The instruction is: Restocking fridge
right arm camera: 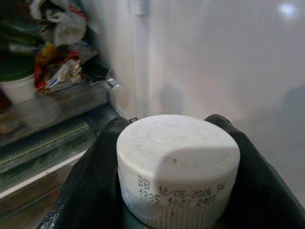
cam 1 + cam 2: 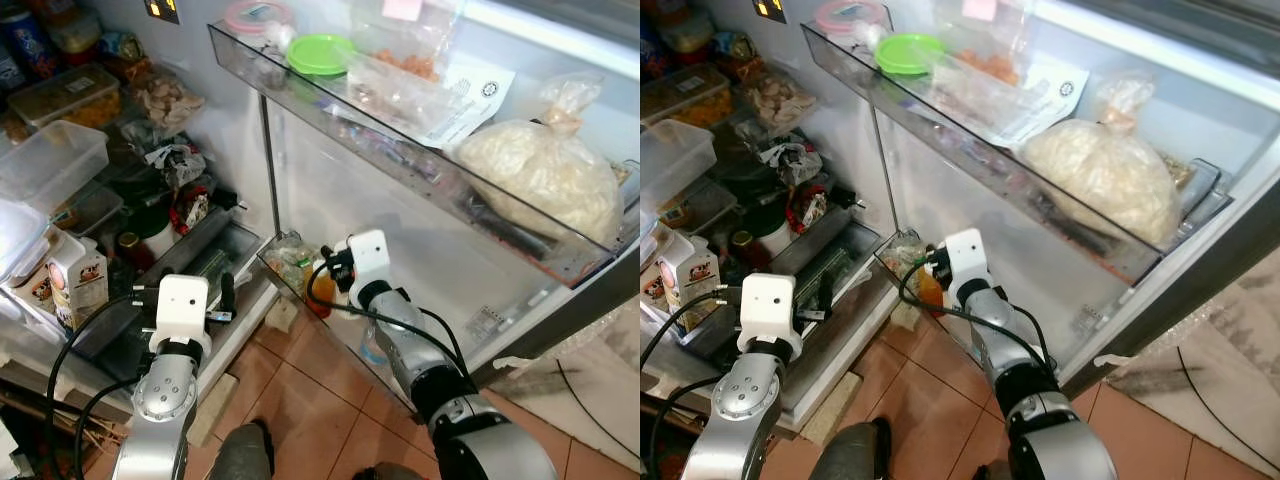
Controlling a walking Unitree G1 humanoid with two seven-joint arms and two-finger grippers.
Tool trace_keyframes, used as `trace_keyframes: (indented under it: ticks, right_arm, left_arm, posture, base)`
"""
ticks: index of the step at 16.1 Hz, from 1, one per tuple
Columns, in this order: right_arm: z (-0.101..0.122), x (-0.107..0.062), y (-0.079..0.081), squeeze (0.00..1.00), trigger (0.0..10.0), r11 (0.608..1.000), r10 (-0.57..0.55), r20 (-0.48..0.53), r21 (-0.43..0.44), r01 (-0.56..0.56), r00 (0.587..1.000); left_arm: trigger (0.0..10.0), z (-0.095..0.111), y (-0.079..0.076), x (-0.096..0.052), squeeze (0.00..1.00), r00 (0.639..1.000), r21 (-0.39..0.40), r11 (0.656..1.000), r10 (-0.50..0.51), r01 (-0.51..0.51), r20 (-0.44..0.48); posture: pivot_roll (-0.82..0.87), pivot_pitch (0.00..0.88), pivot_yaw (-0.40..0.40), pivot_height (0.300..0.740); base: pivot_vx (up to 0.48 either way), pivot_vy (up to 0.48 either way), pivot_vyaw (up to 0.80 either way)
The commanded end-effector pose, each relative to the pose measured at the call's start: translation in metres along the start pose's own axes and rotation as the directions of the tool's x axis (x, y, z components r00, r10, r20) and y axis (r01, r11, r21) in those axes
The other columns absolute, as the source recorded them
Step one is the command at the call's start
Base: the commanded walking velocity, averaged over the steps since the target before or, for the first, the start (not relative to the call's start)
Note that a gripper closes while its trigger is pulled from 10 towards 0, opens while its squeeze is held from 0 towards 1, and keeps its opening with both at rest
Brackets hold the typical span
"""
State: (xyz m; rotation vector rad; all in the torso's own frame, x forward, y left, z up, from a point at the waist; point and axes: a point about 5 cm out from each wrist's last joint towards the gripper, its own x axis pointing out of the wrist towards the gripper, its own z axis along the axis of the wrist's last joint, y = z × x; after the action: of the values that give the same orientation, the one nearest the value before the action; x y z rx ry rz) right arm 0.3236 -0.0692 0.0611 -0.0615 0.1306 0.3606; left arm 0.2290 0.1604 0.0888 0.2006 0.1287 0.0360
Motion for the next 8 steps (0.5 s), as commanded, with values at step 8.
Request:
trace_keyframes:
  ticks: [8]
  right_arm:
    - [0.006,0.003,-0.015,0.0,10.0,0.995,-0.093,0.047,0.038,0.091,0.995]
  left_arm:
    - [10.0,0.002,-0.004,0.004,0.0,1.0,0.004,1.0,-0.029,0.029,-0.01]
  posture:
    - [0.21,0.119,-0.011,0.74]
  base:
    - [0.0,0.0,0.0]
